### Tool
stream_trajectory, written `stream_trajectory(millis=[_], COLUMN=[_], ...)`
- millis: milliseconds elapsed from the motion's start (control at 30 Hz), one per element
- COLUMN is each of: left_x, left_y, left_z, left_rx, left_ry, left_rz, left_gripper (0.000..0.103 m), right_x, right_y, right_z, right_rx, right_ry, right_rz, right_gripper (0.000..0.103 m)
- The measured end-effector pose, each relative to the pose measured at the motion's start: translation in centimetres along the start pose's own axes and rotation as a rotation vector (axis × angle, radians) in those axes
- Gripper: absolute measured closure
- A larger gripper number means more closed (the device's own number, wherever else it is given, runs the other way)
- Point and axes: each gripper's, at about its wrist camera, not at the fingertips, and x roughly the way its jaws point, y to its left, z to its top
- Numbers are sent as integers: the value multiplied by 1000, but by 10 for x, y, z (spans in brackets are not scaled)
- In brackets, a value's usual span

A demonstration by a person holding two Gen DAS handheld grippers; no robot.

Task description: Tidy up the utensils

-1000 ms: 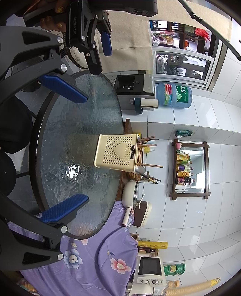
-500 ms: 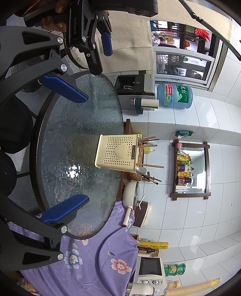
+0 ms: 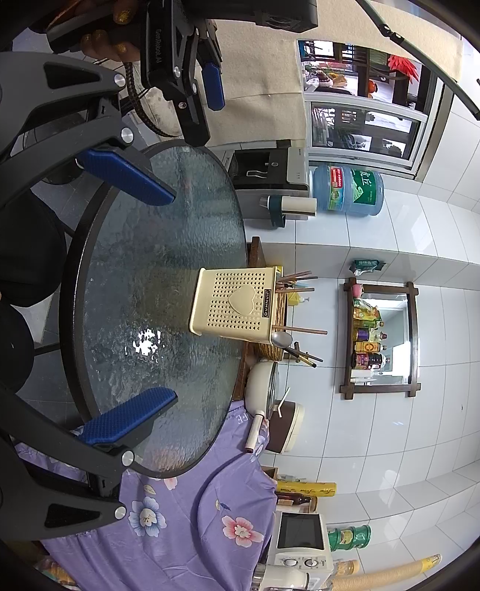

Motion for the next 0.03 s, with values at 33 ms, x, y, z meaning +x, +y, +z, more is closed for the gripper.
stream_trajectory(millis=[33], left_x=[0], left_y=[0], left_z=[0], left_rx=[2], left_ry=[-1], left_rz=[1], left_gripper=[6], right_x=[0], right_y=[0], right_z=[0], right_rx=[0], right_ry=[0], right_rz=[-1], right_gripper=[6])
